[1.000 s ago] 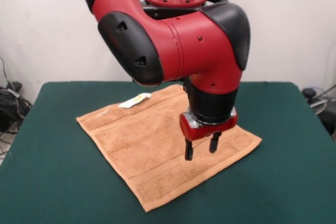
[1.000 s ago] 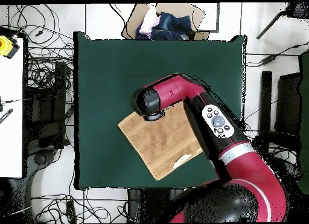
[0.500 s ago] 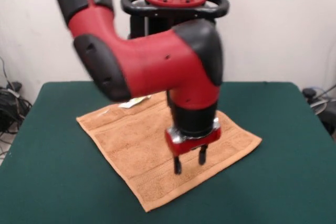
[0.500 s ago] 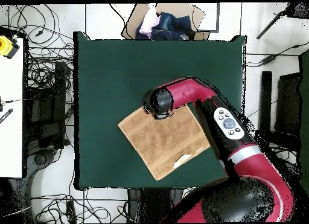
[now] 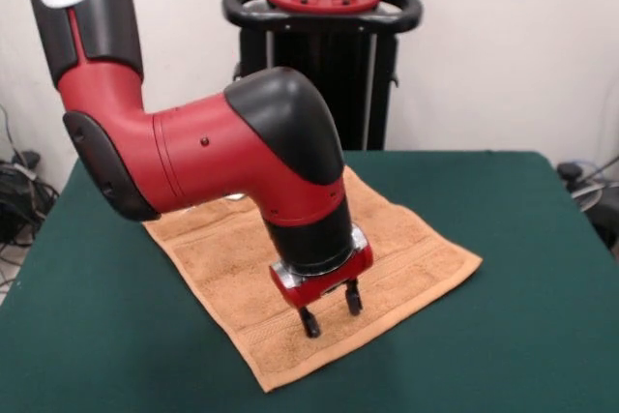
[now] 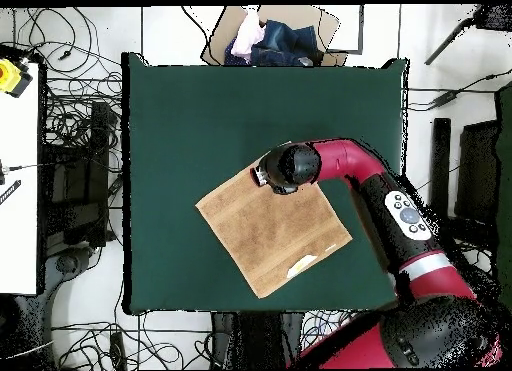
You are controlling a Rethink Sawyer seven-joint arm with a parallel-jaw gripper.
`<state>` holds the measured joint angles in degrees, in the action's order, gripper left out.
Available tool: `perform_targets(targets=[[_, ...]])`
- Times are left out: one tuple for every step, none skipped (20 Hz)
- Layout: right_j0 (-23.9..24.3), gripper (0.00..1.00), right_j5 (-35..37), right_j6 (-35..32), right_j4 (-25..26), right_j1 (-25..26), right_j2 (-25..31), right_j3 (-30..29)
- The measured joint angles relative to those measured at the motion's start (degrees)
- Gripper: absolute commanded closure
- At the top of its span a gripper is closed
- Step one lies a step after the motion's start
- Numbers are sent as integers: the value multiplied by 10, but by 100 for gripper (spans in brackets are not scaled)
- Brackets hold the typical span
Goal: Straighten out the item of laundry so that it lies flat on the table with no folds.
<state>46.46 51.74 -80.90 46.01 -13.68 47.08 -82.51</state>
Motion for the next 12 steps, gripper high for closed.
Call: perform_targets(targets=[[-2,0,5,0,-1,1,0,3],[-6,0,23,0,-5,4,0,15],[-7,0,29,0,-7,5,0,19],[-9,0,35,0,-9,7,0,23],[-11,0,50,0,-15,11,0,33],[-13,0,59,0,-18,13,0,40],[-14,0,68,0,-22,16,0,47],[-15,0,73,0,-24,18,1,51],[-16,0,77,0,-26,19,1,54],[-17,0,86,0,-29,22,1,60],[-17,0,90,0,-31,23,1,63],[-18,0,94,0,-32,24,1,66]])
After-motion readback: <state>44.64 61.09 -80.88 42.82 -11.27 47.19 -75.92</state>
